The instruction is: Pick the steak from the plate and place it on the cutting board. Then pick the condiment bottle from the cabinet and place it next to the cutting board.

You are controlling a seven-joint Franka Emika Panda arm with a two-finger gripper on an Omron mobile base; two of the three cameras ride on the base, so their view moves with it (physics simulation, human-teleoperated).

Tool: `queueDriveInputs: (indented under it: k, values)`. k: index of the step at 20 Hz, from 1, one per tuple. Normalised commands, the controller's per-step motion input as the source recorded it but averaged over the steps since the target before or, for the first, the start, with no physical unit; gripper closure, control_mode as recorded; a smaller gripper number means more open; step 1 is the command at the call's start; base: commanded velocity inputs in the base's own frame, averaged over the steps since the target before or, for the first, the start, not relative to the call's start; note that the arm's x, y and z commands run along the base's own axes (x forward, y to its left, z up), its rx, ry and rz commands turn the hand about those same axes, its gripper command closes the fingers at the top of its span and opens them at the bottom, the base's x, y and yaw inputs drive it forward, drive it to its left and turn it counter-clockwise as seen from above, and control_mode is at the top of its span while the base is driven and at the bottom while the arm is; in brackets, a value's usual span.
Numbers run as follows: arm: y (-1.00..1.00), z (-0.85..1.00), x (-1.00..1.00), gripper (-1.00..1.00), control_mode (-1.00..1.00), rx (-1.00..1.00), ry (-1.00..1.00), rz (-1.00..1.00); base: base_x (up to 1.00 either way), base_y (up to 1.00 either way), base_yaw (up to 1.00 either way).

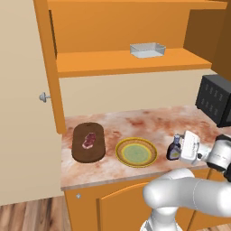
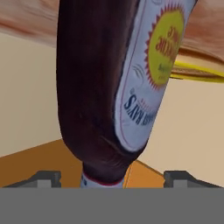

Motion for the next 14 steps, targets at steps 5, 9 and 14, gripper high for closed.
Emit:
queueDriveInputs:
  k: [5,9,14]
  values:
    - [0.0,0.02,-0.17,-1.0,-1.0,0.0,-0.03,0.0,0.0,0.0,0.0]
    - [0.0,0.18,-0.17,-1.0,-1.0,0.0,0.0,0.0,0.0,0.0,0.0]
    - [-0.05,0.23,-0.05,-1.0,-1.0,-0.02,-0.02,0.0,0.0,0.0,0.0]
